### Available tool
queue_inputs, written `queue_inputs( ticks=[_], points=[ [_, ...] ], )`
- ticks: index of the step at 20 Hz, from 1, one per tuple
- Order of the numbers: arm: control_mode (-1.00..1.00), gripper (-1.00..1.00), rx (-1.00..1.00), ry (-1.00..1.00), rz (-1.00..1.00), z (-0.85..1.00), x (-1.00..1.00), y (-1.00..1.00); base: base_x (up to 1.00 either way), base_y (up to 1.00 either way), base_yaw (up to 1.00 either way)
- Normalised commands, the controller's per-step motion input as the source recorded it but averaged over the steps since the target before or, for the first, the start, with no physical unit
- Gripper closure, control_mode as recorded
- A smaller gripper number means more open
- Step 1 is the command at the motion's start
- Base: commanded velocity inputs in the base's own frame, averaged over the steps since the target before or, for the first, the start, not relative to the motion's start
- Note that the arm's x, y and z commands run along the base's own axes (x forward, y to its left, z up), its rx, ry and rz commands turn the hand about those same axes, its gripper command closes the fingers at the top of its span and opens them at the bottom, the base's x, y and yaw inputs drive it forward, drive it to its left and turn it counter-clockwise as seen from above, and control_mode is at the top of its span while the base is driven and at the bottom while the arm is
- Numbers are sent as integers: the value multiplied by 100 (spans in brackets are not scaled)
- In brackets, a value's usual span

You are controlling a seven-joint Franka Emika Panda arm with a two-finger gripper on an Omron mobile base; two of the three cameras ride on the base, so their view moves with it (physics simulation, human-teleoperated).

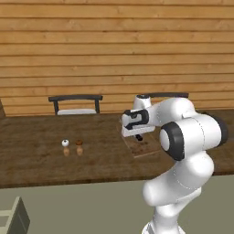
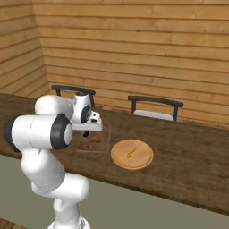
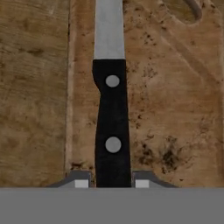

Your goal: Pick up the knife from the drawer and place it on the cutting board. Then place the meat from the plate to the cutting board.

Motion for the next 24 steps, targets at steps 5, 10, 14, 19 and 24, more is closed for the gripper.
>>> queue_inputs(
  ticks=[5,10,14,19,24],
  points=[
    [-100,100,0,-3,-3,-64,12,1,0,0,0],
    [-100,100,0,-8,-3,-52,1,3,0,0,0],
    [-100,100,0,0,-1,-17,0,0,0,0,0],
    [-100,-100,0,1,-2,7,0,0,0,0,0],
    [-100,-100,0,6,-2,34,0,-8,0,0,0]
  ],
)
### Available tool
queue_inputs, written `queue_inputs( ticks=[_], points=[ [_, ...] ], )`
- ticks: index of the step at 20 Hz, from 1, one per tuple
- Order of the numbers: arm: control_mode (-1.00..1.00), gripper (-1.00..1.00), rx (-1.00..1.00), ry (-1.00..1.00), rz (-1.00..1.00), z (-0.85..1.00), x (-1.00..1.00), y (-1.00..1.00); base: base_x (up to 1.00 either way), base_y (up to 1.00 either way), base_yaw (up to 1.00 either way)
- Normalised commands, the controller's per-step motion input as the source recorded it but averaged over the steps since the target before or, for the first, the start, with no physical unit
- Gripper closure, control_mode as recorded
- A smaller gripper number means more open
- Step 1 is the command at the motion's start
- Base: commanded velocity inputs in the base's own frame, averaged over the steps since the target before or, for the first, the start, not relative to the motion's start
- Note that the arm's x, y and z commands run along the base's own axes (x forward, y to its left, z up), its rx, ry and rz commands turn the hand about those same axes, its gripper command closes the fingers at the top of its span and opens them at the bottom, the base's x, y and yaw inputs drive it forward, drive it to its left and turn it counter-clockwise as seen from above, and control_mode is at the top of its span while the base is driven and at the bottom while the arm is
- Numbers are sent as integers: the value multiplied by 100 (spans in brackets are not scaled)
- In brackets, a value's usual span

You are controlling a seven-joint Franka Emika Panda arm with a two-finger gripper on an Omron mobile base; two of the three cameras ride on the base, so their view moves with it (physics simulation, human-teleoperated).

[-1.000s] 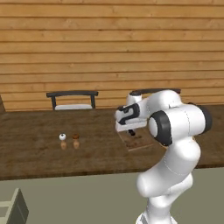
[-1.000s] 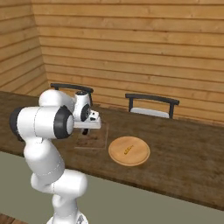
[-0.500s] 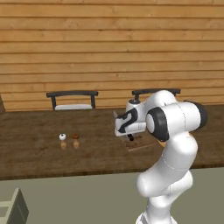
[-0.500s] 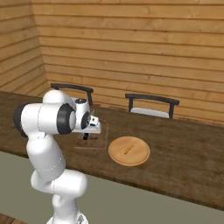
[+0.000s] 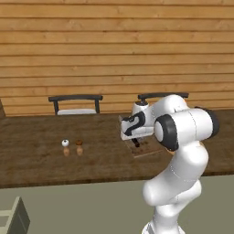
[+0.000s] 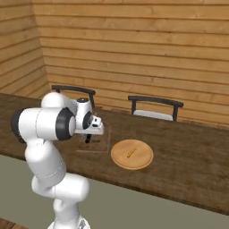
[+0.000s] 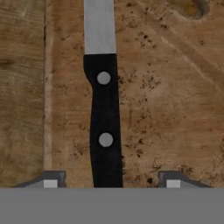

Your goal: Pick up the knife from the drawer and place it on the cutting board. Then place the meat from the plate to the cutting board.

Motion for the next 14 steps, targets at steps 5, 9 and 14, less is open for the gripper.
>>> queue_inputs(
  ticks=[5,9,14],
  points=[
    [-100,-100,5,0,-8,56,-29,-46,0,0,0],
    [-100,-100,19,0,-29,30,-55,-100,0,0,0],
    [-100,-100,18,0,-30,30,-71,-100,0,0,0]
  ],
)
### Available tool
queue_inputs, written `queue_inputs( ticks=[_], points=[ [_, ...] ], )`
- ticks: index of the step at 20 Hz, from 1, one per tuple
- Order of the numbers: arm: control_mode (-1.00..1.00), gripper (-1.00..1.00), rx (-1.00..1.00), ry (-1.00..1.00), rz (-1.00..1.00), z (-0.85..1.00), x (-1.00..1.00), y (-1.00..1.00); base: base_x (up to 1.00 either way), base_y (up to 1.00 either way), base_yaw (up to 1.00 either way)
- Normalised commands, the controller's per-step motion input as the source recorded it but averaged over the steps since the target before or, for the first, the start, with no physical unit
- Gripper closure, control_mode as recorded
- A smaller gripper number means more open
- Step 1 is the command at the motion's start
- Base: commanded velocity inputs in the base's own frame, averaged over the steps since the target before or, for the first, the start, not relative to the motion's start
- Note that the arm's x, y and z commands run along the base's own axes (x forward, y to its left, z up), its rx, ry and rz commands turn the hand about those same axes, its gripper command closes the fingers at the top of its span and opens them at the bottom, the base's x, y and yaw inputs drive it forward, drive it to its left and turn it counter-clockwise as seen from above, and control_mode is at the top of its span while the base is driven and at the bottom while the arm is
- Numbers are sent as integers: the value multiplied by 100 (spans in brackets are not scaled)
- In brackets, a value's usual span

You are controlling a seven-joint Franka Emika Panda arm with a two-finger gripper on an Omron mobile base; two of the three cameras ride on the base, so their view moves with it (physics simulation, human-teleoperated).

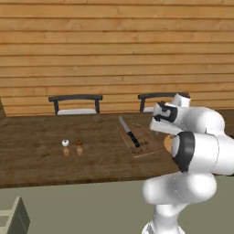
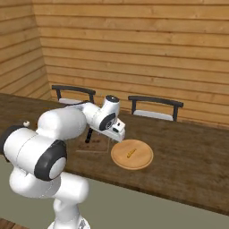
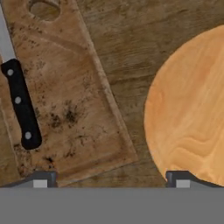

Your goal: Pick up the knife from the drawer and place it on the cutting board. Then place the meat from the plate to the cutting board.

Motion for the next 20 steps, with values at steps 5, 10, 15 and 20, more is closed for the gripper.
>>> queue_inputs(
  ticks=[5,10,15,20],
  points=[
    [-100,-100,4,12,-15,-9,-22,-100,0,0,0],
    [-100,-100,0,15,-1,-44,13,-75,0,0,0],
    [-100,-100,-1,9,0,-33,21,-59,0,0,0],
    [-100,-100,0,15,0,-6,46,-20,0,0,0]
  ],
)
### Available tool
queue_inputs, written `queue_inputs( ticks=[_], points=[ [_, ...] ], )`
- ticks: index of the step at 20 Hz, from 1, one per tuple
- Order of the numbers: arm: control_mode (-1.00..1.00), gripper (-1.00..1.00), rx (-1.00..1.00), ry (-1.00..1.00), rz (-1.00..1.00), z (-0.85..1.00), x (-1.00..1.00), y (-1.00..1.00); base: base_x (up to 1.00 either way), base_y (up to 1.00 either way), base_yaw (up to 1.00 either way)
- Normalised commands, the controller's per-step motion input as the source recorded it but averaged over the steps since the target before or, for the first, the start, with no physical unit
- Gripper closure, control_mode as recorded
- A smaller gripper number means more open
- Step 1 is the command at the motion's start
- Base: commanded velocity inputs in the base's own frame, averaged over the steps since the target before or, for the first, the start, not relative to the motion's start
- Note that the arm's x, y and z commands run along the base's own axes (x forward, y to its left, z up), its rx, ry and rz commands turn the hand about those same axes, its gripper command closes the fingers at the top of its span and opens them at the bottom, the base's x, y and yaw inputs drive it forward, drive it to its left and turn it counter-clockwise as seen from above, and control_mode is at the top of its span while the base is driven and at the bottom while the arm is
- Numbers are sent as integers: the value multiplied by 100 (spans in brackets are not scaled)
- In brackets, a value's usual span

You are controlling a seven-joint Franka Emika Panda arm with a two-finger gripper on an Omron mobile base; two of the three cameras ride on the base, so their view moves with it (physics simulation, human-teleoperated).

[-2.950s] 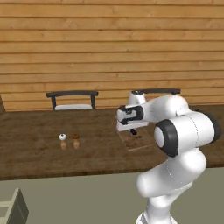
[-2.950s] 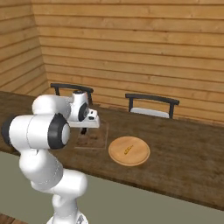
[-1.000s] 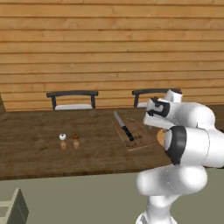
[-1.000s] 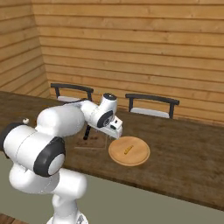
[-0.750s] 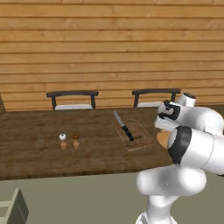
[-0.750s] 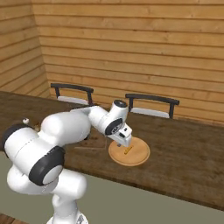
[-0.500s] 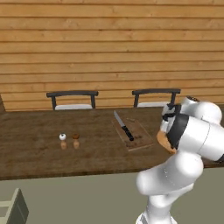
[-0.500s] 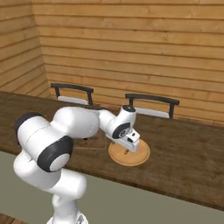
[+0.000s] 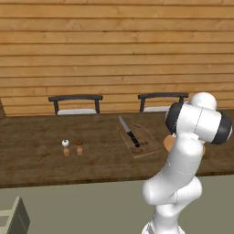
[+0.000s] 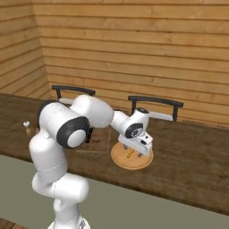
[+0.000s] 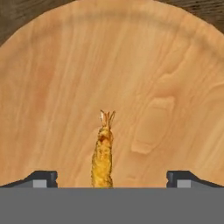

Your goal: Pick up the knife from the drawer and place it on the cutting board. Then place the meat from the plate to the cutting board.

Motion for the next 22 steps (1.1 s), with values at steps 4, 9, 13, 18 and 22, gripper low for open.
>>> queue_inputs(
  ticks=[4,9,13,18,22],
  points=[
    [-100,-100,0,4,0,-7,31,0,0,0,0],
    [-100,-100,0,4,0,-30,4,0,0,0,0],
    [-100,-100,-1,11,0,-31,-19,16,0,0,0],
    [-100,-100,-1,8,0,-18,-10,43,0,0,0],
    [-100,-100,0,0,0,-5,-36,25,0,0,0]
  ],
)
